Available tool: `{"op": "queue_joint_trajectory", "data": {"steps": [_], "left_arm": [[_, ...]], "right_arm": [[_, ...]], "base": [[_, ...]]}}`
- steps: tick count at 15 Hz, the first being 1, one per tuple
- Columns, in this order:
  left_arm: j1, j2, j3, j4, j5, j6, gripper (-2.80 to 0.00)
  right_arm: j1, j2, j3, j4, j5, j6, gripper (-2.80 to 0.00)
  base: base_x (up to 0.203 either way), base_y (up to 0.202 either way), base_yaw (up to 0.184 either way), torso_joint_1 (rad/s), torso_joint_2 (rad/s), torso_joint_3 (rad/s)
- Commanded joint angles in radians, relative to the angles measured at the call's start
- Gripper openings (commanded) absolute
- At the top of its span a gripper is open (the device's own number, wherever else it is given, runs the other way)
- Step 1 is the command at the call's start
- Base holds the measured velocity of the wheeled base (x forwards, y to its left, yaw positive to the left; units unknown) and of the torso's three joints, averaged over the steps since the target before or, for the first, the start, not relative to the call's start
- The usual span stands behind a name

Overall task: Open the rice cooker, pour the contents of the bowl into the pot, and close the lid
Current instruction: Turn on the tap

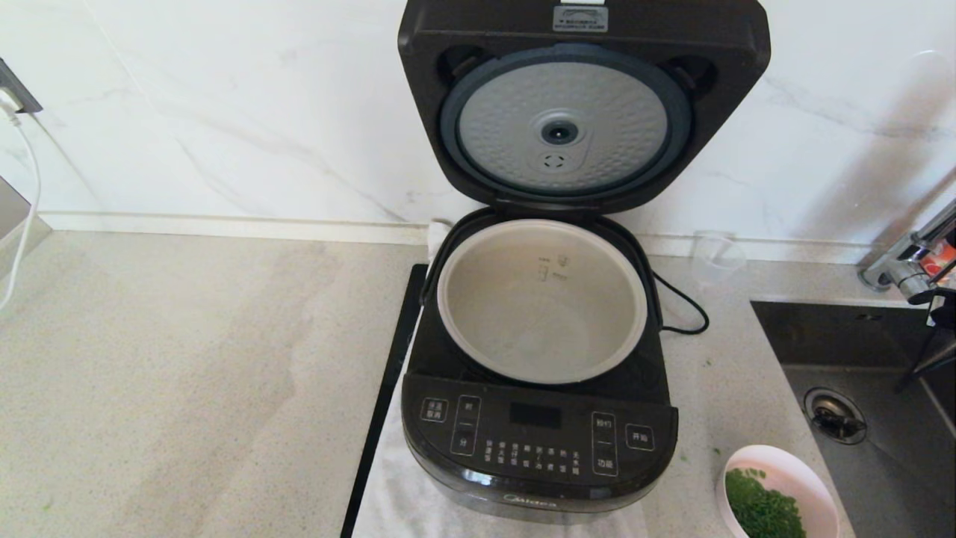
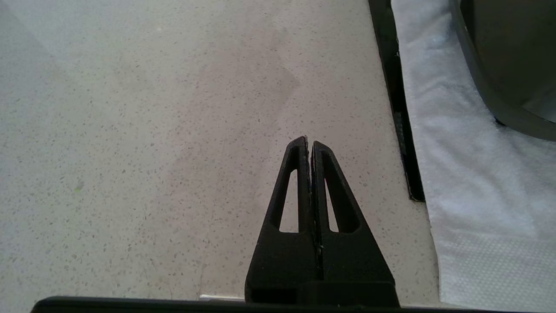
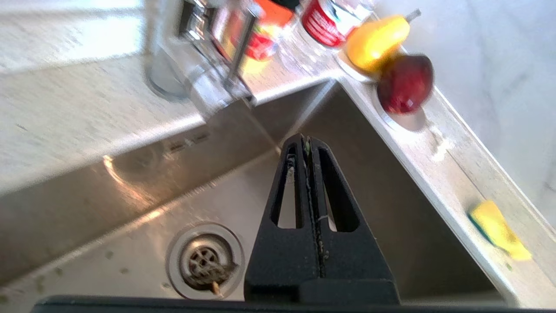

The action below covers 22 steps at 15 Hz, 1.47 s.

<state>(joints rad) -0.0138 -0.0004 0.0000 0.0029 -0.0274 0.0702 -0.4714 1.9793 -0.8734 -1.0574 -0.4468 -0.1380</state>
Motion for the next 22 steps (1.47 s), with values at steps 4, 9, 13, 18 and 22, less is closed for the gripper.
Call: {"op": "queue_joint_trajectory", "data": {"steps": [4, 9, 13, 18, 22], "left_arm": [[0.000, 0.000, 0.002, 0.000, 0.000, 0.000, -2.80], [0.000, 0.000, 0.002, 0.000, 0.000, 0.000, -2.80], [0.000, 0.000, 0.002, 0.000, 0.000, 0.000, -2.80], [0.000, 0.000, 0.002, 0.000, 0.000, 0.000, -2.80], [0.000, -0.001, 0.002, 0.000, 0.000, 0.000, -2.80]], "right_arm": [[0.018, 0.050, -0.099, -0.006, -0.005, -0.002, -2.80], [0.018, 0.107, -0.175, -0.005, -0.009, -0.006, -2.80], [0.017, 0.147, -0.219, -0.006, -0.009, -0.006, -2.80], [0.017, 0.168, -0.246, -0.004, -0.015, -0.012, -2.80], [0.010, 0.188, -0.249, -0.006, -0.023, -0.011, -2.80]], "base": [[0.000, 0.000, 0.000, 0.000, 0.00, 0.000], [0.000, 0.000, 0.000, 0.000, 0.00, 0.000], [0.000, 0.000, 0.000, 0.000, 0.00, 0.000], [0.000, 0.000, 0.000, 0.000, 0.00, 0.000], [0.000, 0.000, 0.000, 0.000, 0.00, 0.000]]}}
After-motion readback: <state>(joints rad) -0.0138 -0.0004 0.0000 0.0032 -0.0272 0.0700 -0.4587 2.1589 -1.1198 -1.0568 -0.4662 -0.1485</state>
